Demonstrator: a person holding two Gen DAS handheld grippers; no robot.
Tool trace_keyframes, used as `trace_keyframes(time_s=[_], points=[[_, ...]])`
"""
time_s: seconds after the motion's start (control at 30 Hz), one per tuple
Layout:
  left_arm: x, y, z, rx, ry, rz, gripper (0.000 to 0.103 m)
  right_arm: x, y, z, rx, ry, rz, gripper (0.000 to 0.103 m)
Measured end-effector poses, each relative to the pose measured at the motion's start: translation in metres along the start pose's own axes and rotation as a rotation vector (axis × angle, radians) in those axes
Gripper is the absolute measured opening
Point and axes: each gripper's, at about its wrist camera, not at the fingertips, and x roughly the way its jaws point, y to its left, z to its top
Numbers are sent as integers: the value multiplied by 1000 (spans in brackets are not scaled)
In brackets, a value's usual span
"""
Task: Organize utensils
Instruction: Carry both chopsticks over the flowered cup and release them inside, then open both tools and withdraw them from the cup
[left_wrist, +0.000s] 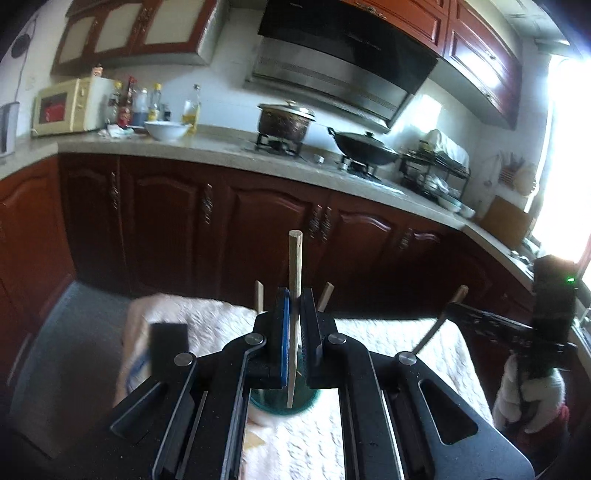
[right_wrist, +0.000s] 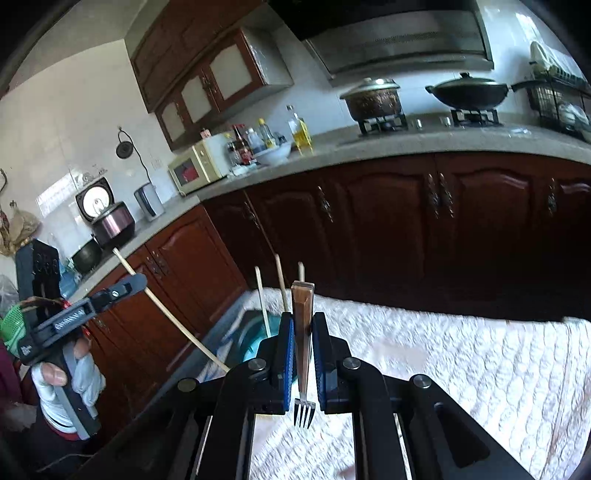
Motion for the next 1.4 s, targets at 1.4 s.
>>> trace_keyframes(time_s=[1.4], points=[[98,13,-58,16,156,147,38,141,-23,-38,136,211,9,32]])
